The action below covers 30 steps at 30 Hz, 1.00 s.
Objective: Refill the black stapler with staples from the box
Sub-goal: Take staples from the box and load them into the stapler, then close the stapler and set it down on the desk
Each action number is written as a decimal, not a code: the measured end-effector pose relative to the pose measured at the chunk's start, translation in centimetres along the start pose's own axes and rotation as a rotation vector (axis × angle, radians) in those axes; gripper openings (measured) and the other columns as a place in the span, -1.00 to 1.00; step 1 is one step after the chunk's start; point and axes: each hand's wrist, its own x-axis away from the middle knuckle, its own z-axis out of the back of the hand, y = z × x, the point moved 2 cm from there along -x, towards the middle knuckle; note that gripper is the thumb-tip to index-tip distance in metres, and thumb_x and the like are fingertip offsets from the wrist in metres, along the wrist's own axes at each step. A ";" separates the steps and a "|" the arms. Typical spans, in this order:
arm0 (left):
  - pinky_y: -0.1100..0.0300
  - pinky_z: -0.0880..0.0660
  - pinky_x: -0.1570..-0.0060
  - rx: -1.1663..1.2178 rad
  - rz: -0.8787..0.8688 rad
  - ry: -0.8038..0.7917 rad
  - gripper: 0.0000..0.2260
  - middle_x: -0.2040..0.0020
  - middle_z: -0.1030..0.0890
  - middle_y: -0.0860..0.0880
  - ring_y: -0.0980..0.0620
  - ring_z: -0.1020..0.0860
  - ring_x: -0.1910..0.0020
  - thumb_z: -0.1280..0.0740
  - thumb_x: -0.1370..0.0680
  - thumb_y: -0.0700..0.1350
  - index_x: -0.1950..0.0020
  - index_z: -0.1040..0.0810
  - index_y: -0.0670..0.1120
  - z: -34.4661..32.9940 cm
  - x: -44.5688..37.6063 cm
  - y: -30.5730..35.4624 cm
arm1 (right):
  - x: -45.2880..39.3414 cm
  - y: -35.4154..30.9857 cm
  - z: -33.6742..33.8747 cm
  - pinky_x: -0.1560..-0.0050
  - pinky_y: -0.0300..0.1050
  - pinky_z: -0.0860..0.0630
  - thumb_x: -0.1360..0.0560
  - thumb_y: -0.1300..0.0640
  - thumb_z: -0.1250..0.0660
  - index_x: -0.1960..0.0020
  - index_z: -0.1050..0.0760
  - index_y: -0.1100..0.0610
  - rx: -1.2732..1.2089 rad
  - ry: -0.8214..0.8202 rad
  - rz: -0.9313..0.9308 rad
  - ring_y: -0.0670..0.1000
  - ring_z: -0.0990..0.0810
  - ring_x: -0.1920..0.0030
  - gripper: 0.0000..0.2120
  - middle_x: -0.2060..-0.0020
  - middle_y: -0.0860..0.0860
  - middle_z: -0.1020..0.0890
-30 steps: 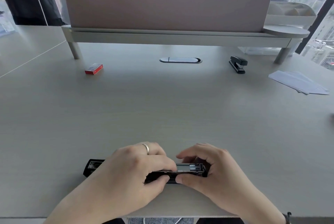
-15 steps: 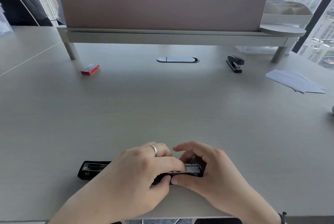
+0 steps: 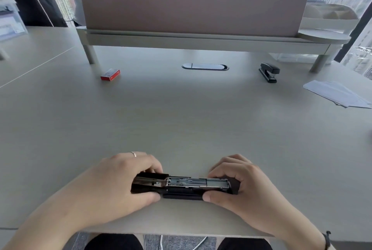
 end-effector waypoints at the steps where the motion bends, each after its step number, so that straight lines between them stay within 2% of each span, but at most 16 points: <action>1: 0.38 -0.45 0.07 -0.010 0.014 -0.003 -0.70 -0.10 -0.45 0.44 0.33 -0.49 -0.01 -0.42 -0.38 0.21 -0.06 -0.44 0.35 0.2 0.2 -0.4 | 0.1 0.2 0.2 -0.11 -0.19 -0.44 -0.27 -0.31 -0.40 0.16 -0.61 -0.17 0.004 0.004 -0.001 -0.16 -0.50 -0.13 -0.74 0.07 -0.31 -0.63; 5: 0.35 -0.48 0.06 0.044 0.078 -0.021 -0.73 -0.04 -0.55 0.37 0.30 -0.53 0.01 -0.46 -0.39 0.11 -0.03 -0.50 0.34 0.6 1.1 -1.8 | 0.9 1.0 1.2 -0.09 -0.19 -0.43 -0.24 -0.32 -0.40 0.21 -0.61 -0.18 -0.004 0.039 -0.030 -0.15 -0.51 -0.14 -0.74 0.08 -0.28 -0.65; 10: 0.18 -0.56 0.06 0.154 0.165 -0.006 -0.70 0.03 -0.62 0.31 0.19 -0.60 0.12 -0.55 -0.36 0.05 0.01 -0.56 0.33 1.0 1.7 -3.1 | 1.4 1.5 1.4 -0.15 -0.11 -0.47 -0.23 -0.31 -0.42 0.24 -0.60 -0.23 -0.031 0.067 -0.063 -0.14 -0.52 -0.18 -0.79 0.07 -0.29 -0.67; 13: 0.18 -0.56 0.11 0.214 0.178 0.010 -0.67 0.13 -0.66 0.26 0.12 -0.62 0.18 -0.59 -0.33 0.01 0.02 -0.59 0.32 1.1 1.9 -3.2 | 1.3 1.3 1.4 -0.13 -0.12 -0.47 -0.25 -0.26 -0.47 0.26 -0.60 -0.23 -0.043 0.062 -0.068 -0.13 -0.52 -0.17 -0.84 0.08 -0.28 -0.67; 17: -0.03 -0.57 0.07 0.279 0.189 -0.005 -0.68 0.17 -0.67 0.06 0.02 -0.61 0.24 -0.61 -0.29 0.04 0.02 -0.64 0.25 1.2 1.8 -3.6 | 1.2 1.2 1.4 -0.14 -0.12 -0.47 -0.22 -0.31 -0.43 0.27 -0.60 -0.24 -0.050 0.057 -0.069 -0.14 -0.51 -0.17 -0.81 0.07 -0.30 -0.67; 19: -0.07 -0.55 0.08 0.277 0.175 -0.039 -0.67 0.14 -0.64 0.03 0.01 -0.59 0.26 -0.60 -0.25 0.11 0.03 -0.65 0.23 1.4 1.5 -3.6 | 1.2 1.3 1.4 -0.14 -0.11 -0.48 -0.21 -0.31 -0.42 0.26 -0.61 -0.24 -0.052 0.059 -0.070 -0.15 -0.51 -0.17 -0.80 0.06 -0.31 -0.66; 25: 0.02 -0.58 0.15 0.180 0.124 -0.030 -0.72 0.08 -0.64 0.12 0.03 -0.60 0.24 -0.61 -0.25 0.05 0.11 -0.66 0.25 2.9 0.9 -2.6 | 1.3 1.3 1.4 -0.13 -0.15 -0.45 -0.29 -0.15 -0.54 0.30 -0.58 -0.28 -0.045 0.047 -0.071 -0.16 -0.49 -0.19 -0.87 0.05 -0.31 -0.66; 28: 0.22 -0.55 0.20 0.171 0.032 0.061 -0.68 0.08 -0.66 0.17 0.09 -0.64 0.21 -0.63 -0.22 -0.03 0.12 -0.67 0.27 3.7 0.6 -1.8 | 1.3 1.3 1.4 -0.15 -0.14 -0.45 -0.28 -0.16 -0.54 0.29 -0.58 -0.28 -0.044 0.045 -0.072 -0.17 -0.49 -0.19 -0.87 0.06 -0.31 -0.66; 30: 0.33 -0.52 0.15 0.259 -0.014 0.172 -0.59 0.08 -0.68 0.15 0.12 -0.65 0.18 -0.62 -0.16 0.04 0.05 -0.66 0.27 3.9 0.5 -1.6 | 1.4 1.3 1.4 -0.16 -0.13 -0.45 -0.29 -0.15 -0.55 0.30 -0.57 -0.28 -0.045 0.042 -0.074 -0.18 -0.49 -0.19 -0.85 0.06 -0.32 -0.66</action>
